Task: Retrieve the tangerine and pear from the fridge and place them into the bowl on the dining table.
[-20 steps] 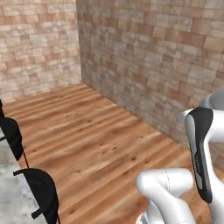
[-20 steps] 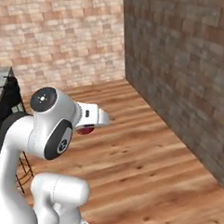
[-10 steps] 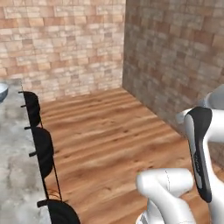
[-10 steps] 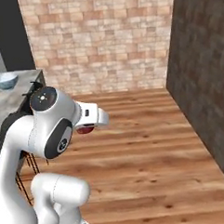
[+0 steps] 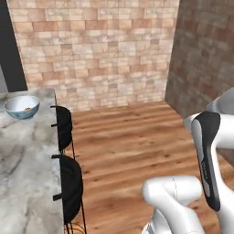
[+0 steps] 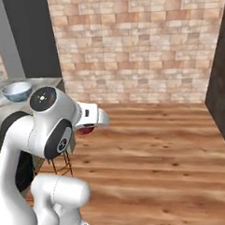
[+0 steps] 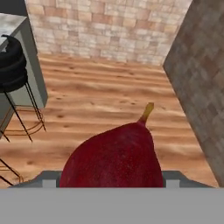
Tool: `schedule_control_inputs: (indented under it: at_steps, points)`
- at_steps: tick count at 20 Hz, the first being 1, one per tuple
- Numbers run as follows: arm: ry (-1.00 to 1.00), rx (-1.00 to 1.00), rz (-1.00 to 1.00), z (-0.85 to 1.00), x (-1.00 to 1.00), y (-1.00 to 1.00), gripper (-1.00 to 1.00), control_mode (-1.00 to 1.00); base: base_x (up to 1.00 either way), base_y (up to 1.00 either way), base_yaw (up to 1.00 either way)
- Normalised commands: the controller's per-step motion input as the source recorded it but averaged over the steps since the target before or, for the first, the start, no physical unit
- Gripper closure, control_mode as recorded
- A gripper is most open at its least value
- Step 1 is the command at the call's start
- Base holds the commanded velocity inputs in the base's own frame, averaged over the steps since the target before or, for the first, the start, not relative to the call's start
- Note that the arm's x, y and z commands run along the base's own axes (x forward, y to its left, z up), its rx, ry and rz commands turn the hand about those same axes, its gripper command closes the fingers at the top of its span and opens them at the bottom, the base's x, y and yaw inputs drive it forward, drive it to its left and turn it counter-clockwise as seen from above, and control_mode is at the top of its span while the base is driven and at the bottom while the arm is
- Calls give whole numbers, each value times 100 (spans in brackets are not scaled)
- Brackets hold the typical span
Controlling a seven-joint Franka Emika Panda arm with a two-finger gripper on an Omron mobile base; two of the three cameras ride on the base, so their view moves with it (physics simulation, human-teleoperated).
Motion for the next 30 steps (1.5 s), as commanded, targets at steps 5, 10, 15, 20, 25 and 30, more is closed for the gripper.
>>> schedule_control_inputs:
  at_steps: [5, 10, 15, 20, 25, 30]
  points:
    - [0, 0, 0, 0, 0, 0, 100, 100, 100, 0, 34]
    - [0, 0, 0, 0, 0, 0, 100, 100, 100, 0, 38]
    - [0, 0, 0, 0, 0, 0, 100, 100, 100, 0, 53]
    - [0, 0, 0, 0, 0, 0, 100, 100, 100, 0, 64]
    - [0, 0, 0, 0, 0, 0, 100, 100, 100, 0, 65]
    - [0, 0, 0, 0, 0, 0, 100, 100, 100, 0, 66]
